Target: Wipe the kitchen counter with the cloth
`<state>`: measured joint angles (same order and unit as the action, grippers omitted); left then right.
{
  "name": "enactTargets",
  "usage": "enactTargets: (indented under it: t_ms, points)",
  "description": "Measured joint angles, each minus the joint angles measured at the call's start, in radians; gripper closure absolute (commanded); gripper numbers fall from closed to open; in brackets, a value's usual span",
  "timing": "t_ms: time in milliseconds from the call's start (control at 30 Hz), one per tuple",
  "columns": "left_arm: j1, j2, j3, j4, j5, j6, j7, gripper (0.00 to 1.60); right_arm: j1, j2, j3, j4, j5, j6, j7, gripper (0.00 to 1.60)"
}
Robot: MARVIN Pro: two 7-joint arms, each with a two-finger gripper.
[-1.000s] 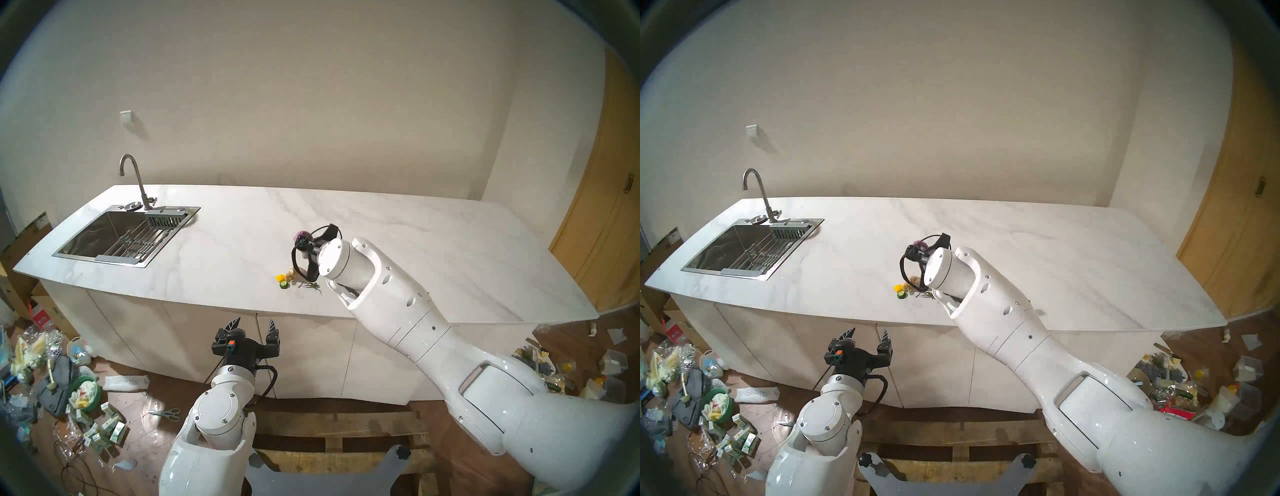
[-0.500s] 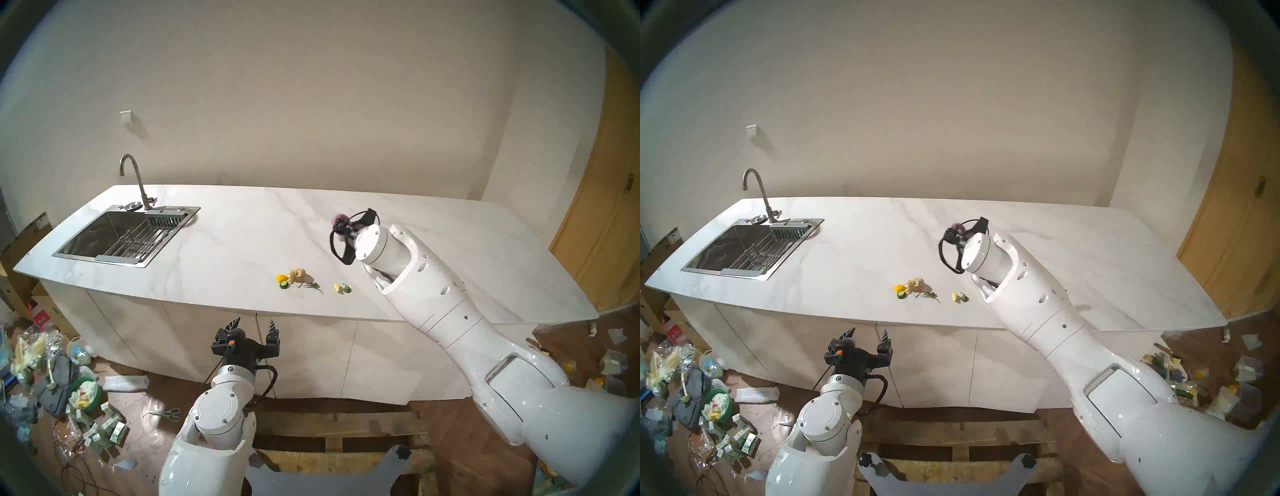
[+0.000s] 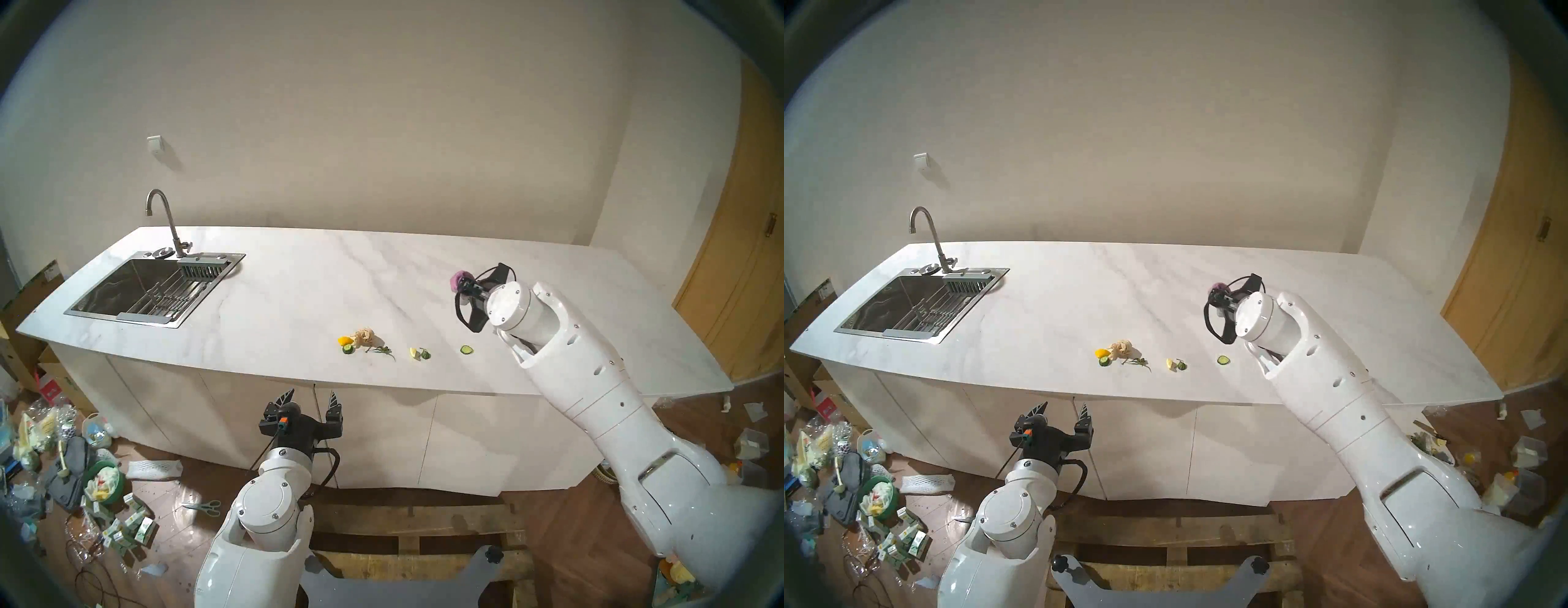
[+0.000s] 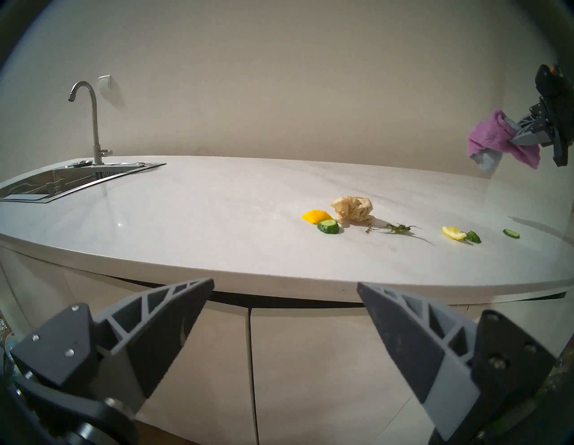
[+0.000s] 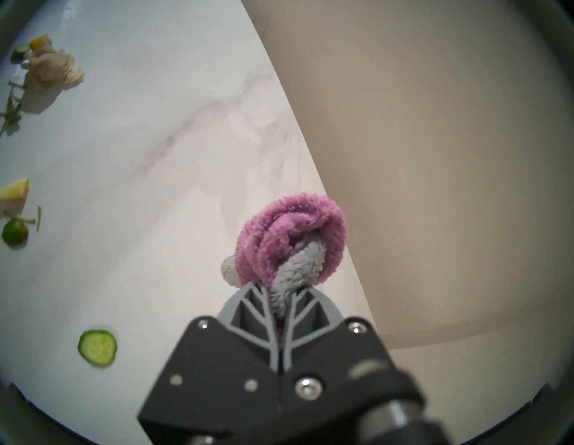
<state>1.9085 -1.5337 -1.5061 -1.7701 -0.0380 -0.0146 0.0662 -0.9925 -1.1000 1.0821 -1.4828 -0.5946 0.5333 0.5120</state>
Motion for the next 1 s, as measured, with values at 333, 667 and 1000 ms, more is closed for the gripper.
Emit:
enactTargets:
  t_ms: [333, 667, 1000]
  points:
    - [0.000, 0.000, 0.000, 0.000, 0.000, 0.000, 0.000, 0.00, -0.104, 0.115, 0.061, -0.129, -0.029, -0.066, 0.144, 1.60]
    - [0.000, 0.001, 0.001, -0.002, -0.001, 0.000, 0.000, 0.00, -0.215, 0.221, 0.091, -0.198, -0.045, -0.141, 0.234, 1.60]
    - [0.001, 0.001, 0.001, -0.004, -0.001, 0.000, 0.000, 0.00, -0.251, 0.228, 0.082, -0.179, -0.073, -0.153, 0.180, 1.60]
